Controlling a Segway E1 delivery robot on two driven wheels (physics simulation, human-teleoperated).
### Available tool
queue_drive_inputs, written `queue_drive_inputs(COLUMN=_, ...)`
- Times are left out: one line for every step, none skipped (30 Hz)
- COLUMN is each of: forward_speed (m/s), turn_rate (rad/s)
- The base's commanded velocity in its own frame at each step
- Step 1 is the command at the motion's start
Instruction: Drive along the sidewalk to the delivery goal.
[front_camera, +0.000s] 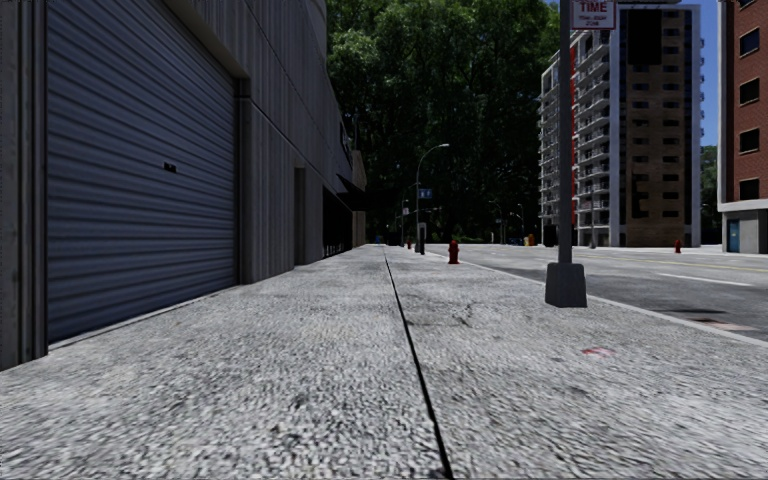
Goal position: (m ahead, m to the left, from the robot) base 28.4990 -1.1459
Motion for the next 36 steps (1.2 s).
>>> queue_drive_inputs(forward_speed=2.00, turn_rate=0.00)
queue_drive_inputs(forward_speed=2.00, turn_rate=0.00)
queue_drive_inputs(forward_speed=2.00, turn_rate=0.00)
queue_drive_inputs(forward_speed=2.00, turn_rate=0.00)
queue_drive_inputs(forward_speed=2.00, turn_rate=0.00)
queue_drive_inputs(forward_speed=2.00, turn_rate=0.00)
queue_drive_inputs(forward_speed=2.00, turn_rate=0.00)
queue_drive_inputs(forward_speed=2.00, turn_rate=0.00)
queue_drive_inputs(forward_speed=2.00, turn_rate=0.00)
queue_drive_inputs(forward_speed=2.00, turn_rate=0.00)
queue_drive_inputs(forward_speed=2.00, turn_rate=0.00)
queue_drive_inputs(forward_speed=2.00, turn_rate=0.00)
queue_drive_inputs(forward_speed=2.00, turn_rate=0.00)
queue_drive_inputs(forward_speed=2.00, turn_rate=0.00)
queue_drive_inputs(forward_speed=2.00, turn_rate=0.00)
queue_drive_inputs(forward_speed=2.00, turn_rate=0.00)
queue_drive_inputs(forward_speed=2.00, turn_rate=0.00)
queue_drive_inputs(forward_speed=2.00, turn_rate=0.00)
queue_drive_inputs(forward_speed=2.00, turn_rate=0.00)
queue_drive_inputs(forward_speed=2.00, turn_rate=0.00)
queue_drive_inputs(forward_speed=2.00, turn_rate=0.00)
queue_drive_inputs(forward_speed=2.00, turn_rate=0.00)
queue_drive_inputs(forward_speed=2.00, turn_rate=0.00)
queue_drive_inputs(forward_speed=2.00, turn_rate=0.00)
queue_drive_inputs(forward_speed=2.00, turn_rate=0.00)
queue_drive_inputs(forward_speed=2.00, turn_rate=0.00)
queue_drive_inputs(forward_speed=2.00, turn_rate=0.00)
queue_drive_inputs(forward_speed=2.00, turn_rate=0.00)
queue_drive_inputs(forward_speed=2.00, turn_rate=0.00)
queue_drive_inputs(forward_speed=2.00, turn_rate=0.00)
queue_drive_inputs(forward_speed=2.00, turn_rate=0.00)
queue_drive_inputs(forward_speed=2.00, turn_rate=0.00)
queue_drive_inputs(forward_speed=2.00, turn_rate=0.00)
queue_drive_inputs(forward_speed=2.00, turn_rate=0.00)
queue_drive_inputs(forward_speed=2.00, turn_rate=0.00)
queue_drive_inputs(forward_speed=2.00, turn_rate=0.00)
